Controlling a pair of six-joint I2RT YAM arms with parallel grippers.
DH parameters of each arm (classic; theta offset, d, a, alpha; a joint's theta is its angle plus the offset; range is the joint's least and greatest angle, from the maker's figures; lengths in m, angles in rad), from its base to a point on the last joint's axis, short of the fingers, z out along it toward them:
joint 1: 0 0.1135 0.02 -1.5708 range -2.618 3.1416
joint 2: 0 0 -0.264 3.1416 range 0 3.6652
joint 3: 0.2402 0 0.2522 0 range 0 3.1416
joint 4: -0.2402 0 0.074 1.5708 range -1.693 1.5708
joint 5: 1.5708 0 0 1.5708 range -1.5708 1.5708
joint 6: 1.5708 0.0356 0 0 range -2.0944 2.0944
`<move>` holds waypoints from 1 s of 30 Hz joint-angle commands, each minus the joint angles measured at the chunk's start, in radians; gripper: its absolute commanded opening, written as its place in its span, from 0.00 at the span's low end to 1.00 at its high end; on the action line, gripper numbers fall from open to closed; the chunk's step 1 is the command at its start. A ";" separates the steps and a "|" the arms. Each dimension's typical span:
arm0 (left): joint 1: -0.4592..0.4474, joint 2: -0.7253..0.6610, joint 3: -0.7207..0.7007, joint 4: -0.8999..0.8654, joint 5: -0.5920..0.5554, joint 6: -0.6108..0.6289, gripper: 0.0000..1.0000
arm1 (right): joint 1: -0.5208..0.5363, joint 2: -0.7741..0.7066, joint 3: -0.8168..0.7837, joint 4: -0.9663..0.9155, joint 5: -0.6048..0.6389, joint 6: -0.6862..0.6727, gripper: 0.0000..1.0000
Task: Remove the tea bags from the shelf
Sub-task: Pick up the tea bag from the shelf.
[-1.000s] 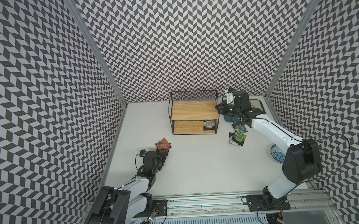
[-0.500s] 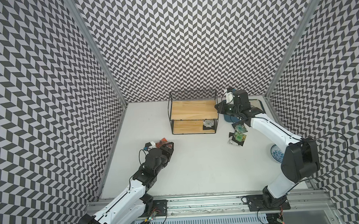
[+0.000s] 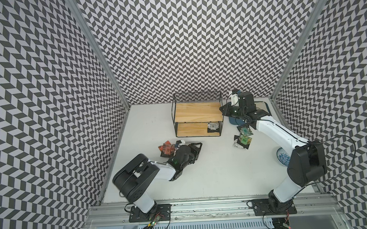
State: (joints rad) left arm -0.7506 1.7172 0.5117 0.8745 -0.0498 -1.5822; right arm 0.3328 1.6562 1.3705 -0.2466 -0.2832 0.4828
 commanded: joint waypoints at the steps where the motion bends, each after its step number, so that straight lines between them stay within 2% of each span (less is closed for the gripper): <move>1: -0.018 0.129 0.098 0.251 -0.021 -0.070 0.45 | 0.012 0.052 -0.022 -0.105 0.014 -0.015 0.00; 6: -0.017 0.243 0.230 0.228 0.005 -0.093 0.47 | 0.012 0.053 -0.020 -0.119 0.047 -0.034 0.00; 8: -0.005 0.264 0.269 0.168 0.040 -0.118 0.47 | 0.009 0.057 -0.019 -0.124 0.034 -0.041 0.00; 11: 0.024 0.290 0.280 0.188 0.078 -0.150 0.47 | 0.009 0.063 -0.014 -0.128 0.015 -0.053 0.00; 14: 0.041 0.307 0.332 0.131 0.128 -0.144 0.48 | 0.009 0.066 -0.014 -0.131 0.012 -0.064 0.00; 18: 0.056 0.369 0.383 0.114 0.179 -0.197 0.48 | 0.009 0.083 0.006 -0.157 0.013 -0.101 0.00; 24: 0.088 0.402 0.473 -0.006 0.211 -0.155 0.49 | 0.003 0.090 0.018 -0.187 0.009 -0.155 0.00; 30: 0.088 0.423 0.497 -0.037 0.176 -0.152 0.51 | 0.000 0.094 0.001 -0.178 -0.004 -0.146 0.00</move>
State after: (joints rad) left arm -0.6651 2.1113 0.9859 0.8837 0.1257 -1.7481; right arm 0.3313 1.6878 1.4208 -0.2871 -0.2844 0.3923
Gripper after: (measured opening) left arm 0.506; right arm 0.068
